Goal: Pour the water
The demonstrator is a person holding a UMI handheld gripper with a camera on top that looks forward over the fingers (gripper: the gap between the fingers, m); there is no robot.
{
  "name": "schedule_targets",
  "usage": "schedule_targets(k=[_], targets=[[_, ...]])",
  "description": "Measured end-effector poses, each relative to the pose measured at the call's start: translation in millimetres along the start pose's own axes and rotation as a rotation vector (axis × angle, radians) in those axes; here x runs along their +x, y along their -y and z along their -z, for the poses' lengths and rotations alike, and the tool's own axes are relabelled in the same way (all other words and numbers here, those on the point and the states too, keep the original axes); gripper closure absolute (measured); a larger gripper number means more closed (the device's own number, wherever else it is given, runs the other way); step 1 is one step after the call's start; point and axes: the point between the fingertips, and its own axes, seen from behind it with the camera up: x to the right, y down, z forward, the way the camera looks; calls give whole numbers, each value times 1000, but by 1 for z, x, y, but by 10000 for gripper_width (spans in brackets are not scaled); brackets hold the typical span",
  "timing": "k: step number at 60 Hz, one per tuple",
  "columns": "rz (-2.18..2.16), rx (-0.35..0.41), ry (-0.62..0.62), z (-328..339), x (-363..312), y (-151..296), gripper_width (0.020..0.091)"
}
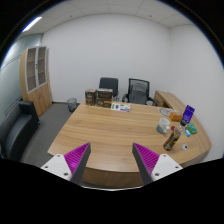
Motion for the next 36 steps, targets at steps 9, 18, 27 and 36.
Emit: schedule_targets(k=[9,18,27,36], targets=[[-17,-23,-54,-5,33,-17,243],[-50,-56,-113,-20,95,-49,244],[-81,-76,-191,-44,181,-81,243],[-95,-37,-228,-84,270,-94,244]])
